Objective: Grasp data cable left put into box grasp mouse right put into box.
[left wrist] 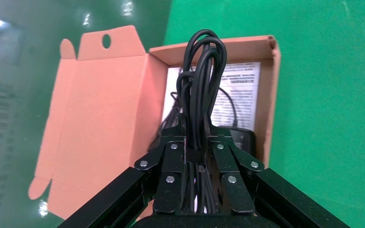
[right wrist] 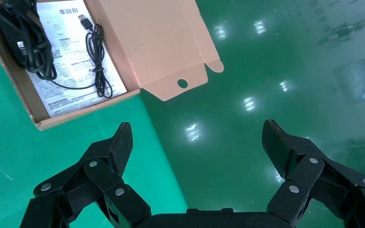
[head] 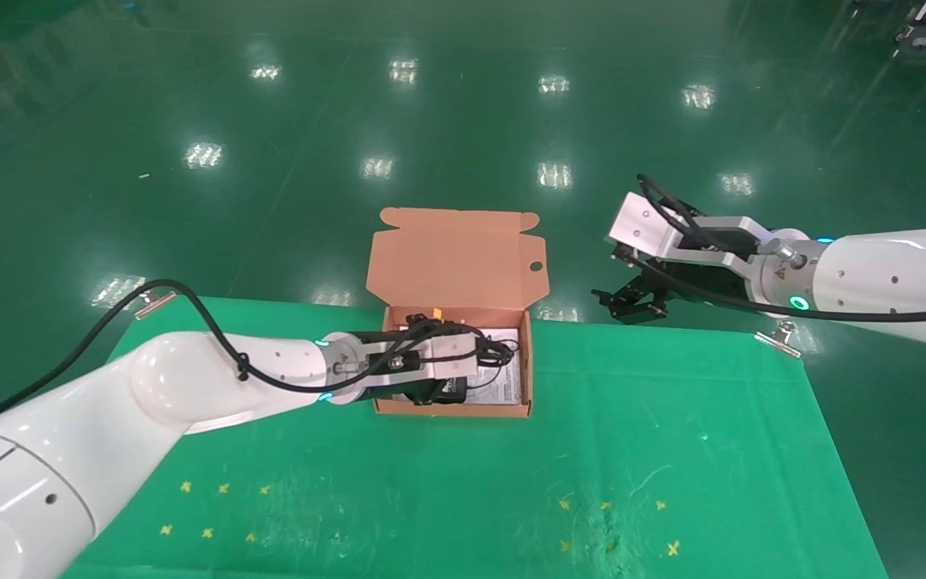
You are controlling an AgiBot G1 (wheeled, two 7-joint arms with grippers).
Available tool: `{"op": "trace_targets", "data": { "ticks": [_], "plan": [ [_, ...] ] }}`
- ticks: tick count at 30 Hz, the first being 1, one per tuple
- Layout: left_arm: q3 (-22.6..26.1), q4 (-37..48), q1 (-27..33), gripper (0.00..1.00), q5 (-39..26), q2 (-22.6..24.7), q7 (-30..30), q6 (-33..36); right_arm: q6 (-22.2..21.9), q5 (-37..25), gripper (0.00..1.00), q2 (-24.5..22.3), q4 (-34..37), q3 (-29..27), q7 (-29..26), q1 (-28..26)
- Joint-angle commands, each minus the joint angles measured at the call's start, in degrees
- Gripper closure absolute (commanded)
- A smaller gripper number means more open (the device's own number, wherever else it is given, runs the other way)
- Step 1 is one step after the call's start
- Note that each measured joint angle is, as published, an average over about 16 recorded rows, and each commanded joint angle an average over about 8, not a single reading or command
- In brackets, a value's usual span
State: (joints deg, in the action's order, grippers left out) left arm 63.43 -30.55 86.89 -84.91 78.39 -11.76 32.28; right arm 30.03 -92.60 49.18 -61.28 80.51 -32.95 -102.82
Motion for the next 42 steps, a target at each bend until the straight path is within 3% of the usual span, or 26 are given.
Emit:
{"op": "trace_targets", "data": {
  "ticks": [1, 6, 14, 31, 42],
  "plan": [
    [0.84, 0.14, 0.14, 1.0, 1.03, -0.01, -0.42, -0.57, -0.09, -0.52, 0.0, -0.08, -0.33, 0.15, -0.68, -0.04],
    [2.65, 0.63, 0.53, 1.0, 3.09, -0.02, -0.53, -1.95, -0.22, -1.45, 0.0, -0.2, -0.89, 0.39, -1.87, -0.11],
    [4.91, 2.4, 1.23, 0.0, 4.71, -0.08, 0.37, -3.48, -0.31, -2.34, 0.0, -0.37, -1.48, 0.6, -2.89, -0.17],
    [4.61, 1.18, 1.36, 0.0, 4.92, -1.07, 0.44, -3.18, -0.35, -2.28, 0.0, -0.37, -1.39, 0.61, -2.83, -0.2],
    [1.94, -8.12, 5.53, 0.0, 7.18, -8.28, 4.57, -4.57, -1.5, -3.45, 0.0, -1.69, -2.8, -0.77, -1.29, -3.61]
  ]
}}
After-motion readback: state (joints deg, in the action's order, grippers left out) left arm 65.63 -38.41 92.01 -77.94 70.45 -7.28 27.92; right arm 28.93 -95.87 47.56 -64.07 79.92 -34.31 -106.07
